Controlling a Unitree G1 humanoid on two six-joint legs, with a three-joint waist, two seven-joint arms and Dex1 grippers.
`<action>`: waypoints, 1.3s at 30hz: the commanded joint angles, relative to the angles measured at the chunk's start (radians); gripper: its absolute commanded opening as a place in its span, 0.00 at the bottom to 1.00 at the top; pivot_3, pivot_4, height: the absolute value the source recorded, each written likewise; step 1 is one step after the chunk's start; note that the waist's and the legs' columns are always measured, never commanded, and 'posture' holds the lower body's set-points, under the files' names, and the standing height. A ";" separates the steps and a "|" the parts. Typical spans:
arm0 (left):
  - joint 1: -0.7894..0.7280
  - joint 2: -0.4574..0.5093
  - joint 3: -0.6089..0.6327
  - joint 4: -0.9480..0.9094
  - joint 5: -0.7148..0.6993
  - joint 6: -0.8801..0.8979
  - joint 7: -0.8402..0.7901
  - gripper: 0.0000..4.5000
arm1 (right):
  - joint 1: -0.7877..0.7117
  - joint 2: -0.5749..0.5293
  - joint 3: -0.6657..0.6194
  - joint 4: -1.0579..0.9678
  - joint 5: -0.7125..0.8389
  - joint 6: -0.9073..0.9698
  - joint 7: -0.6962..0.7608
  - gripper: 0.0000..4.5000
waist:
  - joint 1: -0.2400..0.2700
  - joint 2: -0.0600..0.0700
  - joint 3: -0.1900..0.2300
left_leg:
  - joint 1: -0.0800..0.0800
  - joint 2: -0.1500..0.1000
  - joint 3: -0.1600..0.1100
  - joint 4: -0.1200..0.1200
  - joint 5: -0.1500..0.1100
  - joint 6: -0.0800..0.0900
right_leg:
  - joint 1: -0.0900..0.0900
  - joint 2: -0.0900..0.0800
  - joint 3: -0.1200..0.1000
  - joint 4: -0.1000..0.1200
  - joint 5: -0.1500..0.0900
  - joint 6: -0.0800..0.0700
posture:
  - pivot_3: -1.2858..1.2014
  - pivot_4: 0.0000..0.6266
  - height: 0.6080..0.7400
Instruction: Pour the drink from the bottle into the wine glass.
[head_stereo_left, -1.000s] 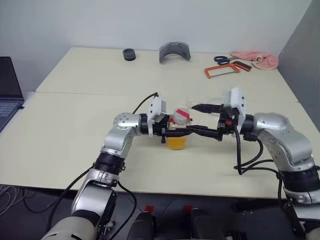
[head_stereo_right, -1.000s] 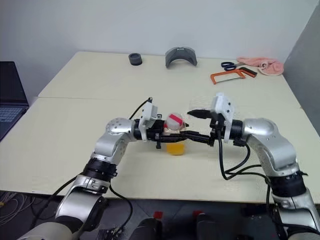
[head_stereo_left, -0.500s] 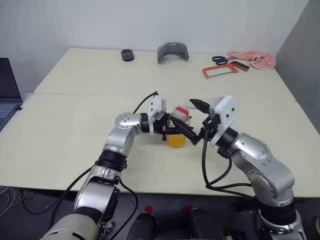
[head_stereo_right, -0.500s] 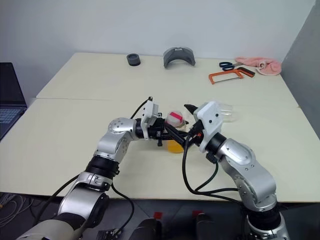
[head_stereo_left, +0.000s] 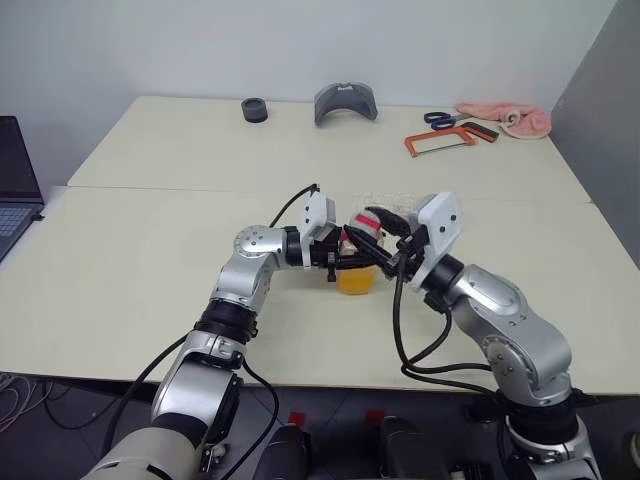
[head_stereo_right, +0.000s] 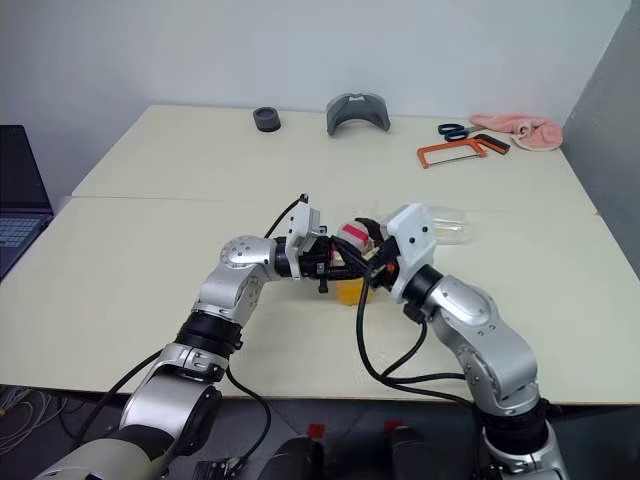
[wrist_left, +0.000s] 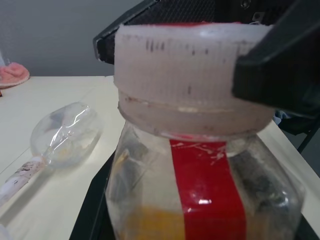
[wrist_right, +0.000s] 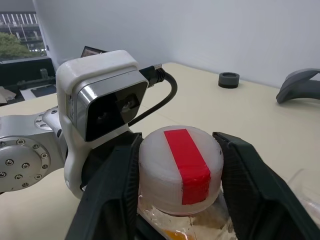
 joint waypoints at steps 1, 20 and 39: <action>-0.016 0.000 0.003 -0.042 -0.014 -0.007 -0.025 0.39 | -0.053 -0.060 0.002 0.026 0.050 -0.081 0.172 0.42 | 0.000 0.000 0.000 | 0.000 0.000 0.000 0.000 0.000 0.000 | 0.000 0.000 0.000 0.000 0.000 0.000 | 0.52 0.24 1.00; 0.015 0.002 0.005 -0.100 -0.016 0.031 -0.009 0.38 | -0.183 -0.339 -0.169 0.173 0.195 -0.072 0.535 0.87 | 0.004 0.001 0.002 | -0.001 0.001 0.000 0.001 0.000 0.000 | 0.000 -0.002 0.000 0.000 0.000 0.000 | 0.52 0.24 1.00; -0.050 -0.057 0.009 0.063 0.033 -0.109 0.048 0.38 | 0.045 0.030 0.048 -0.104 -0.123 -0.031 -0.139 0.88 | 0.001 0.002 0.001 | 0.000 0.000 0.000 0.000 0.000 0.000 | 0.000 0.000 0.000 0.000 0.000 0.000 | 0.52 0.24 1.00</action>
